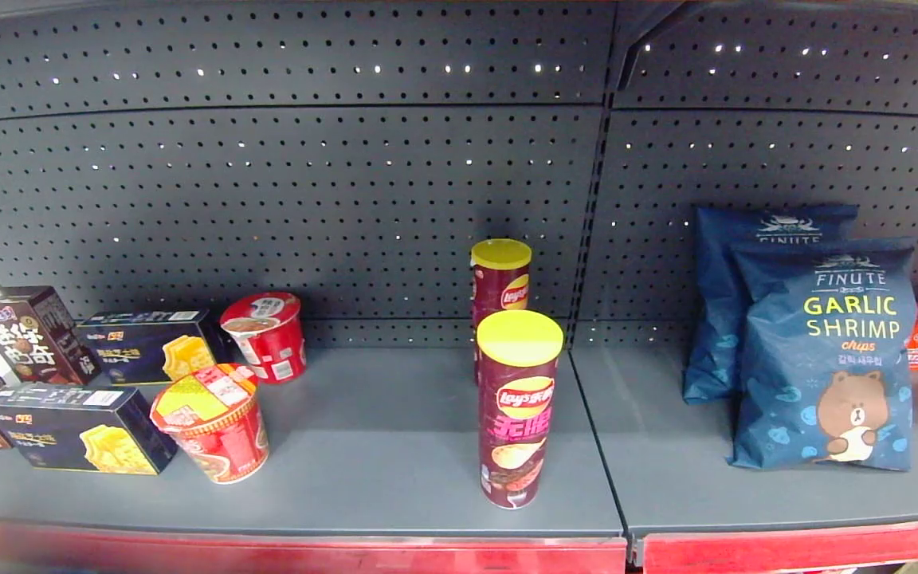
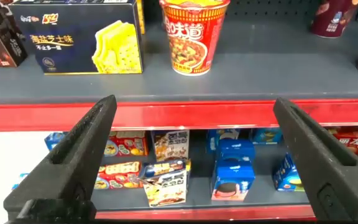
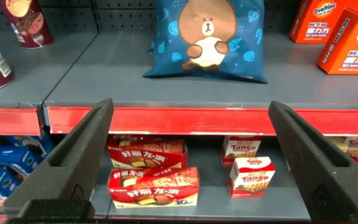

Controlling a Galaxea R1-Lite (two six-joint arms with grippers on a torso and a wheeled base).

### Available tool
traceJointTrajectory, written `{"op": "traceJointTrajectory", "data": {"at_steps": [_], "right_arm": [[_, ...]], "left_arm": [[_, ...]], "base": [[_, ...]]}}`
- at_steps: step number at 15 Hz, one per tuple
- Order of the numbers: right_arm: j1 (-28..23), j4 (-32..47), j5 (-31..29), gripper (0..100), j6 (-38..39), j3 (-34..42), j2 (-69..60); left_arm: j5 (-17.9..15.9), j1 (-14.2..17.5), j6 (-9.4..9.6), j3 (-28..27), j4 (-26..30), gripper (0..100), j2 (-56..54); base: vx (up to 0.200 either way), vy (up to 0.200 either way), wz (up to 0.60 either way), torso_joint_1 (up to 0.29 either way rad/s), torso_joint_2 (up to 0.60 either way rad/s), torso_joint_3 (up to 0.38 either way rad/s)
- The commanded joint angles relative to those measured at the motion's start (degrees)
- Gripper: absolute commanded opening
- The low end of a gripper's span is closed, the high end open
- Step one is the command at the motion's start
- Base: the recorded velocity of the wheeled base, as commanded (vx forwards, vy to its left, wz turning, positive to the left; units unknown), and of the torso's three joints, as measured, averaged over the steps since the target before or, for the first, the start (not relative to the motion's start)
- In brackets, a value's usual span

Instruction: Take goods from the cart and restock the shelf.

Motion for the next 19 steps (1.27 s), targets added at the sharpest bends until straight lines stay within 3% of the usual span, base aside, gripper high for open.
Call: {"op": "traceJointTrajectory", "data": {"at_steps": [1, 19], "right_arm": [[0.02, 0.00, 0.01, 100, 0.01, 0.06, 0.09], [0.02, -0.09, 0.27, 100, -0.17, 0.06, 0.09]], "left_arm": [[0.08, -0.02, 0.07, 0.09, 0.00, 100, 0.23], [-0.01, -0.02, 0.07, 0.09, 0.09, 100, 0.32]], "base": [[0.000, 0.000, 0.00, 0.000, 0.00, 0.000], [-0.011, 0.000, 0.00, -0.003, 0.00, 0.001]]}}
